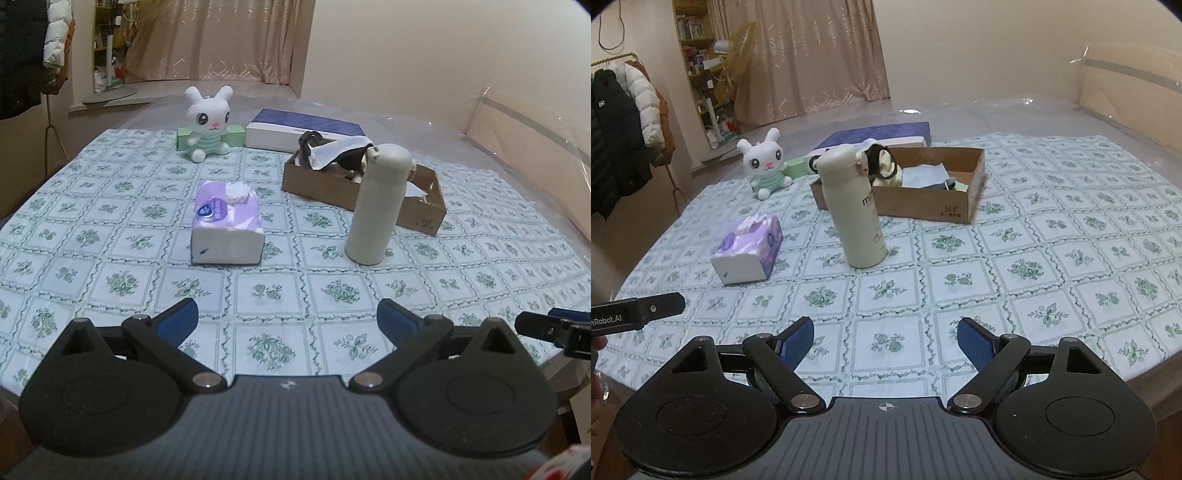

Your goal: Organize soft objects

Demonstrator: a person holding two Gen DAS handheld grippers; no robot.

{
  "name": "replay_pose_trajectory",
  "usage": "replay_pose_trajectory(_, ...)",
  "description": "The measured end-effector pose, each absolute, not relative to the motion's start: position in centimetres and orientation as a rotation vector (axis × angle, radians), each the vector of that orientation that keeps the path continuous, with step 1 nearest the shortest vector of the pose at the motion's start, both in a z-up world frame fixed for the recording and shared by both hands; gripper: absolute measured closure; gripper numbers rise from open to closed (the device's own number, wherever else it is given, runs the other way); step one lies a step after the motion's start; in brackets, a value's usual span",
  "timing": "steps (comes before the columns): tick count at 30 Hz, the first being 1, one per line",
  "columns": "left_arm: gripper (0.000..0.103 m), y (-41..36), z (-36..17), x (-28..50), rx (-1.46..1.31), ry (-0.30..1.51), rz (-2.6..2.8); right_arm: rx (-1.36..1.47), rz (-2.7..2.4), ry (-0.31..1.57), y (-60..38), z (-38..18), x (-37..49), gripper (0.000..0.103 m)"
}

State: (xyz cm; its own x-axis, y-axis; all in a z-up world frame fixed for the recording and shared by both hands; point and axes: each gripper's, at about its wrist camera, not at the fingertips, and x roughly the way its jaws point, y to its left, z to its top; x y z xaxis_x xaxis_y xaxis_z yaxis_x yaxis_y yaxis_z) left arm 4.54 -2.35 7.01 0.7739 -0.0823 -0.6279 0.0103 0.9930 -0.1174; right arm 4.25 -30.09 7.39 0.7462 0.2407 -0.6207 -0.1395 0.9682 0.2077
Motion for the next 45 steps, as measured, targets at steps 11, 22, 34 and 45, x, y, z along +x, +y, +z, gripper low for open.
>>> replay_pose_trajectory(11, 0.001, -2.3, 6.9, 2.9, -0.103, 0.690, -0.035, 0.119, 0.222, 0.680, -28.6, 7.7, 3.4, 0.019)
replay_pose_trajectory(22, 0.001, -2.8, 6.6, 1.7, -0.079, 0.696, -0.027, 0.097, 0.216, 0.670, -28.1, 7.8, 2.6, 0.019)
replay_pose_trajectory(34, 0.001, -3.1, 7.0, 1.5, -0.071, 0.686, -0.028, 0.087, 0.210, 0.666, -28.1, 8.0, 2.5, 0.019)
replay_pose_trajectory(45, 0.001, -3.4, 6.9, 1.5, -0.070, 0.686, -0.033, 0.079, 0.216, 0.659, -27.8, 8.2, 2.3, 0.019)
